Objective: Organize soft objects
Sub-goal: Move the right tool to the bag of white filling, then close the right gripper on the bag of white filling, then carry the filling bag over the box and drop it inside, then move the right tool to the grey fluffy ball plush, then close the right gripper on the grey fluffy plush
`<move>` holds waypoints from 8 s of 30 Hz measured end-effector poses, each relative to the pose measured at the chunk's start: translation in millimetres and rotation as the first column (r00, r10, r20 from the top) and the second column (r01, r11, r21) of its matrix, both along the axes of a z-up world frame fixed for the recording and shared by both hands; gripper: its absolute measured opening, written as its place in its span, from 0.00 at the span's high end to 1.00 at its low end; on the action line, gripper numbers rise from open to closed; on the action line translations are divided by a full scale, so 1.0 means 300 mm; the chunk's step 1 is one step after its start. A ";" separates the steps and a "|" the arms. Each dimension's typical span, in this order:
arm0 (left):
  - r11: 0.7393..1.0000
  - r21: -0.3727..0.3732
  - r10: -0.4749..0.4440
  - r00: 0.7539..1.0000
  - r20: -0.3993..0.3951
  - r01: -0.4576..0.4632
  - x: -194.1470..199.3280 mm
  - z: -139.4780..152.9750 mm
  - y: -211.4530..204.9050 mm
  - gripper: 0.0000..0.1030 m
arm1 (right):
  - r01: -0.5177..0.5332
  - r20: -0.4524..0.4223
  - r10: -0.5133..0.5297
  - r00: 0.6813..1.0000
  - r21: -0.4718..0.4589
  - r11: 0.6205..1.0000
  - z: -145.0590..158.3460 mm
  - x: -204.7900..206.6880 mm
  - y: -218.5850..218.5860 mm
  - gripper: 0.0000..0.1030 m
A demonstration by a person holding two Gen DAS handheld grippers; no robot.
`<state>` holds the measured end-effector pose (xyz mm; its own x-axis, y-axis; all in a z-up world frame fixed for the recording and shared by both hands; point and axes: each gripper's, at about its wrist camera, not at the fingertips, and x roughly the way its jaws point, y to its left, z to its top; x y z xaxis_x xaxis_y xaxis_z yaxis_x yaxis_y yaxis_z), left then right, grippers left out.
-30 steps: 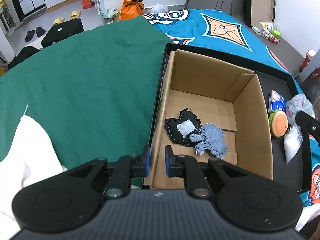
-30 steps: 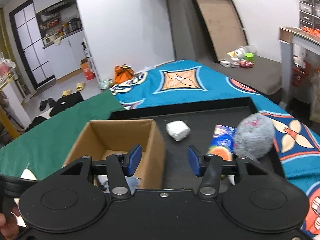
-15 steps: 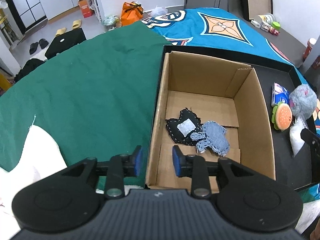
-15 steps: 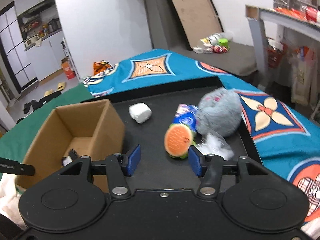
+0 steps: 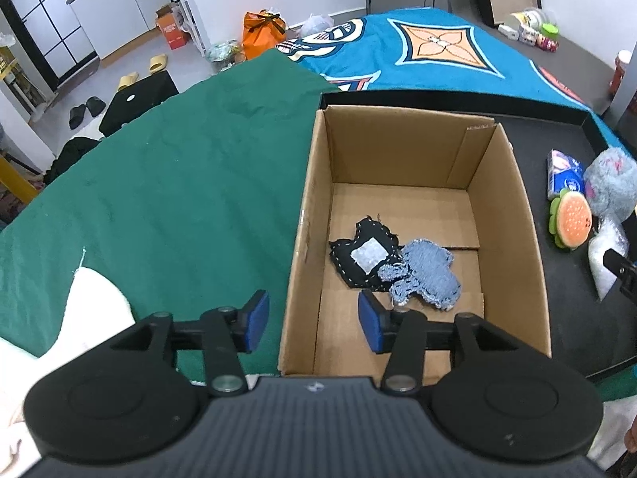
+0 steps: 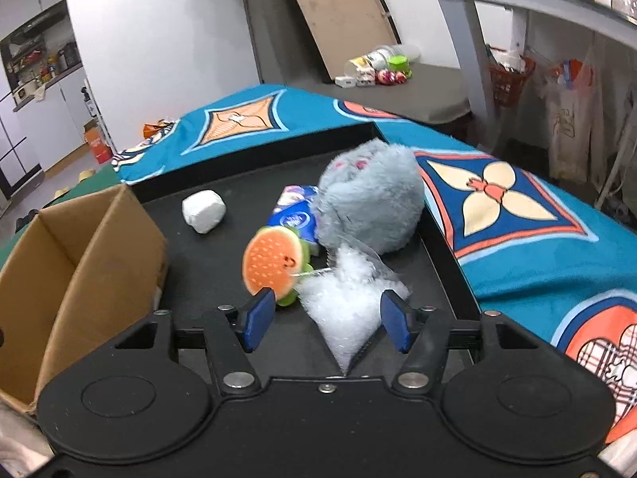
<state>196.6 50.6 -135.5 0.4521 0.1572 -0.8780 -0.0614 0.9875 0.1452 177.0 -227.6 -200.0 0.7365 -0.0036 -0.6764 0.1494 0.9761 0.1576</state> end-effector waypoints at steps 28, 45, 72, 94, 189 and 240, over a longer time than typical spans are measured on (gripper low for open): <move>0.988 0.151 -0.015 0.999 -0.052 0.023 0.028 -0.018 -0.101 0.53 | -0.012 -0.022 0.012 1.000 0.014 1.000 -0.062 0.036 -0.060 0.82; 0.994 0.111 -0.009 1.000 0.019 0.007 -0.019 0.035 -0.073 0.53 | -0.017 0.050 0.016 0.999 0.031 0.999 0.051 -0.024 -0.072 0.82; 1.000 0.004 0.004 0.999 0.048 -0.004 -0.028 0.038 -0.008 0.53 | -0.132 0.087 0.134 0.987 -0.018 0.991 0.200 -0.040 0.125 0.82; 0.988 -0.139 0.065 0.998 0.015 -0.062 0.004 -0.012 0.093 0.57 | -0.295 0.113 0.307 0.945 -0.112 0.949 0.334 0.024 0.397 0.82; 0.984 0.172 0.061 0.996 -0.062 -0.049 0.044 -0.014 -0.108 0.37 | -0.088 0.093 0.096 0.991 -0.090 0.992 0.078 0.146 -0.100 0.00; 0.959 0.283 0.049 0.996 -0.077 -0.026 0.147 -0.001 -0.266 0.37 | -0.093 0.074 0.084 0.994 0.124 0.988 0.011 0.230 -0.333 0.69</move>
<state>240.6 -29.1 -135.9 0.3695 0.4191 -0.8294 -0.0737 0.9029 0.4235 246.0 -327.4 -196.7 0.7744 0.1464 -0.6155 0.0483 0.9563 0.2882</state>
